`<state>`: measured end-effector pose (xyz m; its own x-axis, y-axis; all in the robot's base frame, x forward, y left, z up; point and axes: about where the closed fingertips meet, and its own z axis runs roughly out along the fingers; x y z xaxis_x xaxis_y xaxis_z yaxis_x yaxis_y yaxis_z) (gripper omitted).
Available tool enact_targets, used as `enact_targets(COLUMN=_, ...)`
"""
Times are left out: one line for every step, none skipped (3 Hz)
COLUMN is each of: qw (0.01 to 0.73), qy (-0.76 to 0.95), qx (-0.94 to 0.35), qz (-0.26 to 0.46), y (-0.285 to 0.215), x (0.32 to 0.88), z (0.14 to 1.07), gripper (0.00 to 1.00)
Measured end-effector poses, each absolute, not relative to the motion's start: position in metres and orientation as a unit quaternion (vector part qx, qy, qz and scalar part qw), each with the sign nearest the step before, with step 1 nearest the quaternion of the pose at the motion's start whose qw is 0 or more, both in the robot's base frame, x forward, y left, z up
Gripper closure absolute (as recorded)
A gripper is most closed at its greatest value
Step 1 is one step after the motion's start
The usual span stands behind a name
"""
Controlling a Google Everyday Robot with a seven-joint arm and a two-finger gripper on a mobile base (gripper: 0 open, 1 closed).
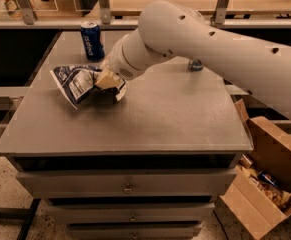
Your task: Move blue chip bag near pepsi can
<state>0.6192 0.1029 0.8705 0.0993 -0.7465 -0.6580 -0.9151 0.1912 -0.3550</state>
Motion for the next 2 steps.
enact_targets(qw=0.404, qy=0.666, qx=-0.619, qz=0.103, y=0.092, x=0.648, z=0.870, gripper=1.00)
enact_targets(qw=0.413, qy=0.660, qx=-0.618, qz=0.109, y=0.089, x=0.673, z=0.868, gripper=1.00)
